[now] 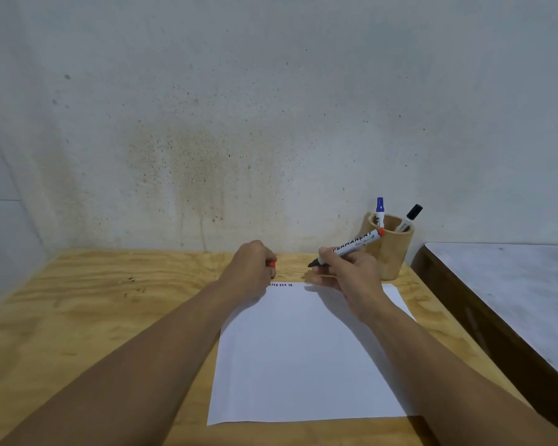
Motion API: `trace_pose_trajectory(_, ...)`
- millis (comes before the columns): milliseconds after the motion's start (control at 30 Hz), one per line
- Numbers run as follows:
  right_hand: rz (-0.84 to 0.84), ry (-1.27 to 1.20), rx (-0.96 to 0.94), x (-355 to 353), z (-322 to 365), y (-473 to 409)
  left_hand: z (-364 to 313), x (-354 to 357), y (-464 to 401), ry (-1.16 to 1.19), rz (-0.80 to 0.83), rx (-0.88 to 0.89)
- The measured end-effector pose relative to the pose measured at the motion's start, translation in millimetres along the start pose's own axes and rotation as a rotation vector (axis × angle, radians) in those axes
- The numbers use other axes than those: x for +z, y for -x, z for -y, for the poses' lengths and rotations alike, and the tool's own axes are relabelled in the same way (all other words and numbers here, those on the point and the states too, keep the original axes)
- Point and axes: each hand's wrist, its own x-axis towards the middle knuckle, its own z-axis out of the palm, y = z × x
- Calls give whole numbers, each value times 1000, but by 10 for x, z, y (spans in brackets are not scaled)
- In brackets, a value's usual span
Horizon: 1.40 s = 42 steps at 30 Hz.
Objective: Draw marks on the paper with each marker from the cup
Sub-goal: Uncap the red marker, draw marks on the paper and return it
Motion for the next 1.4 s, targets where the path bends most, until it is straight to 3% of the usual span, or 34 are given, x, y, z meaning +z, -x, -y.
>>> trace_pose_trajectory(133, 30, -57, -5, 88, 33, 91, 4, 18, 60, -15, -41, 22)
trace_pose_trajectory(267, 43, -75, -3, 123, -5, 96, 15, -29, 310, 37, -206, 109)
trace_pose_trajectory(500, 74, 194, -65, 93, -114, -50, 128, -5, 681, -79, -30, 376)
trace_pose_trajectory(767, 59, 331, -141, 75, -234, -66, 155, 33, 712, -21, -69, 355)
trace_pose_trajectory(1400, 60, 313, -147, 60, -269, -82, 194, 67, 705, 22, -79, 317)
